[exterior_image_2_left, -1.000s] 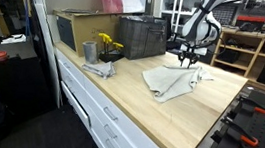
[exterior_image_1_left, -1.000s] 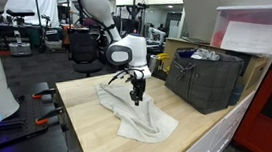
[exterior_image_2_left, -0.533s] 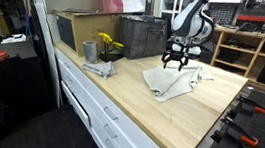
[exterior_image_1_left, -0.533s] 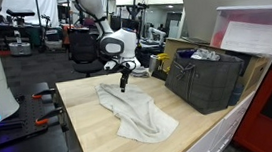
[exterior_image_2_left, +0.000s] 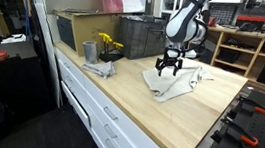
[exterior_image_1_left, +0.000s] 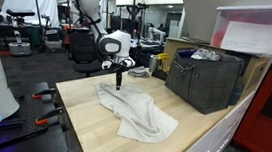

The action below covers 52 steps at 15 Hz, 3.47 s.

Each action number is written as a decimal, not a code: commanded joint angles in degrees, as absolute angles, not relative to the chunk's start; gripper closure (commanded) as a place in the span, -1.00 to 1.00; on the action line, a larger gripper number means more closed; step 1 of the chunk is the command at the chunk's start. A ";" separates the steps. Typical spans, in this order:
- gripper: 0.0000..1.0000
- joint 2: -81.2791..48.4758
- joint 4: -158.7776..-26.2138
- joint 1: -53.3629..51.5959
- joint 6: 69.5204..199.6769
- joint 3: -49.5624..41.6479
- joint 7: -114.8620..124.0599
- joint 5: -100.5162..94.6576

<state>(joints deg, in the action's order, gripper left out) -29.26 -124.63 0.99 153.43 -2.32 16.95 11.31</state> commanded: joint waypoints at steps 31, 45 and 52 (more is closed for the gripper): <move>0.98 -43.29 -100.44 -10.97 143.00 -5.98 39.88 7.06; 0.39 -46.10 -82.57 -1.63 127.93 5.36 30.51 21.03; -0.64 -43.10 -86.36 2.60 123.55 4.65 23.35 26.68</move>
<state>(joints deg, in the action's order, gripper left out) -45.13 -83.60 0.88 126.07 5.62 25.63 25.80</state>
